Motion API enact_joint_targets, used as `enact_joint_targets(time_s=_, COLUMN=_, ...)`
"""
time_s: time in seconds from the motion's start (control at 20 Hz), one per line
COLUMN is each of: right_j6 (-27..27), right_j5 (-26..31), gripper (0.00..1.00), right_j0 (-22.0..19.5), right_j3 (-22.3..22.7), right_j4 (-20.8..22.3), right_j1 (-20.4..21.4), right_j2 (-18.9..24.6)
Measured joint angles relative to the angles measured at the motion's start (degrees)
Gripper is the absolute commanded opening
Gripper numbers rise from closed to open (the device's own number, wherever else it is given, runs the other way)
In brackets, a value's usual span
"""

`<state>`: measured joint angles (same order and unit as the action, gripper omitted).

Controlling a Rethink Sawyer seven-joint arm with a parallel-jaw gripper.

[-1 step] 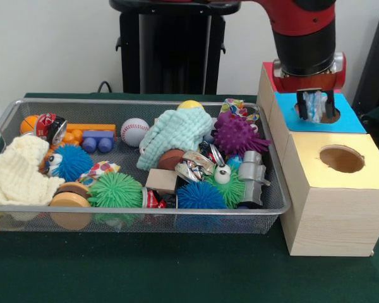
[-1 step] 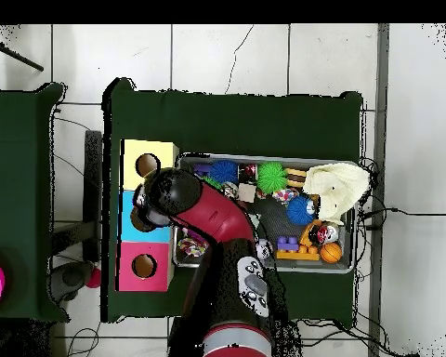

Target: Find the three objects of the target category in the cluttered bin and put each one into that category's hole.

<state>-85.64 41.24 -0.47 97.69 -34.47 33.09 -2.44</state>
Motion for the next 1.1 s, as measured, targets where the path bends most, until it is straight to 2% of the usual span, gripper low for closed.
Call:
enact_joint_targets(time_s=0.3, right_j6=-2.0, right_j5=0.0, gripper=0.00, right_j0=1.9, right_j3=0.0, right_j4=-0.2, right_j1=0.0, right_j2=0.0)
enact_joint_targets(time_s=1.1, right_j6=-4.7, right_j5=0.0, gripper=0.00, right_j0=2.6, right_j3=0.0, right_j4=-0.2, right_j1=-1.7, right_j2=-2.4)
